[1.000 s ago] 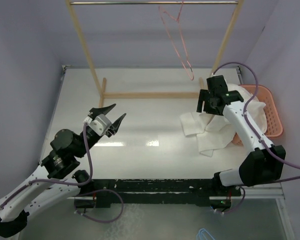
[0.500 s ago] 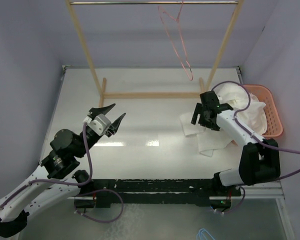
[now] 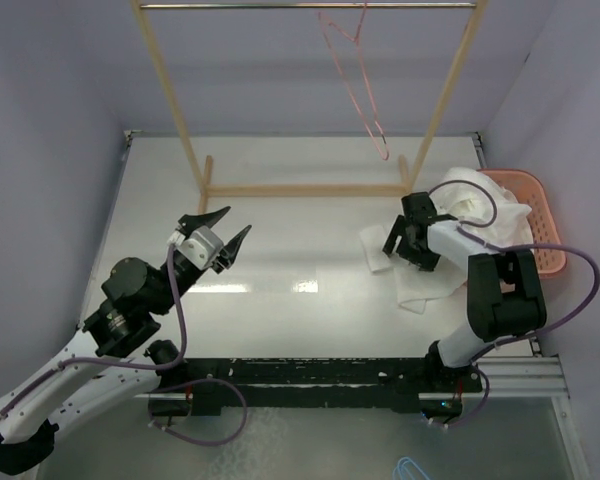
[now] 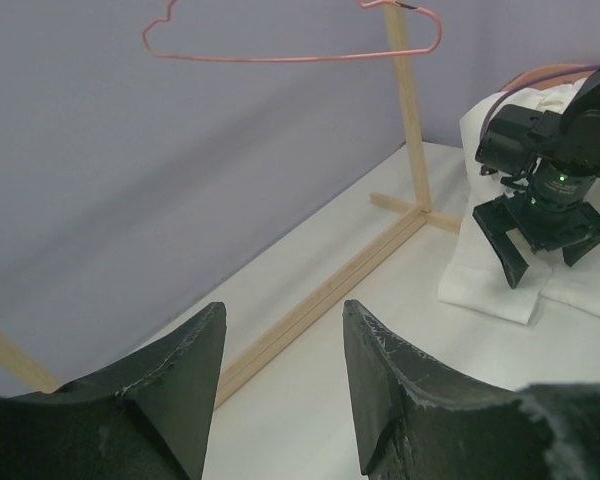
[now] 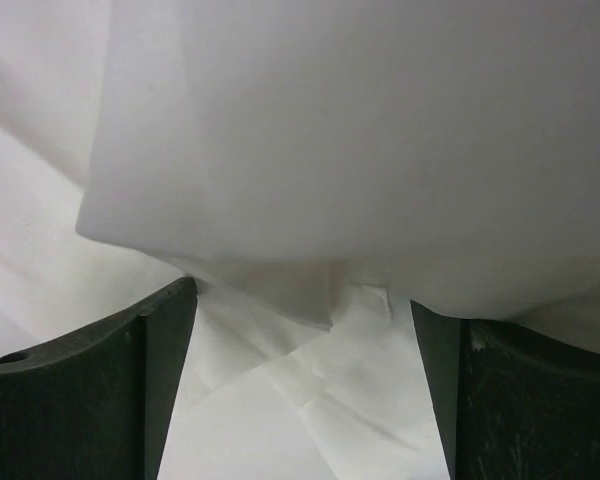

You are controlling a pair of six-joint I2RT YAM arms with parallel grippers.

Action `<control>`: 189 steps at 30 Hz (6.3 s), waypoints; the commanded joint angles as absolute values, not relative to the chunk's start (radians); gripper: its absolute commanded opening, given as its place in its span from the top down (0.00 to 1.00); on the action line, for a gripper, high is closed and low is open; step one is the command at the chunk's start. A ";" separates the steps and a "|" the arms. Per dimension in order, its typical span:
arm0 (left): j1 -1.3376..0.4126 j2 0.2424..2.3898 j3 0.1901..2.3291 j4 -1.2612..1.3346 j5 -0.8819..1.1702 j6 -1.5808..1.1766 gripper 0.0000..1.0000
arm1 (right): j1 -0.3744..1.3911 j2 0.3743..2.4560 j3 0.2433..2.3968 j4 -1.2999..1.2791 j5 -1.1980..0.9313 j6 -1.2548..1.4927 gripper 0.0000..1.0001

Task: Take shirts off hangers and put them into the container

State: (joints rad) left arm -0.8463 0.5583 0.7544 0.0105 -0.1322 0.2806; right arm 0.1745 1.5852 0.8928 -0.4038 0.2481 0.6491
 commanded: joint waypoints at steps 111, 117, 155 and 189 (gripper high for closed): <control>-0.844 0.569 0.755 0.048 -0.093 0.262 0.44 | -0.401 1.299 1.303 -0.376 -0.156 0.560 0.73; -0.843 0.565 0.753 0.047 -0.103 0.265 0.44 | -0.367 1.405 1.354 -0.392 -0.101 0.556 0.72; -0.822 0.742 0.850 -0.024 -0.053 0.138 0.27 | -0.359 1.035 1.184 -0.355 -0.076 0.559 0.50; -0.786 0.933 0.997 -0.155 -0.351 -0.259 0.01 | -0.110 0.835 0.936 -0.209 -0.616 0.455 0.00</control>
State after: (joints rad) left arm -0.7921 0.9375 0.9844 -0.1902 -0.2970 -0.2218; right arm -0.1177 0.8551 0.9413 -0.2634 -0.5766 0.4770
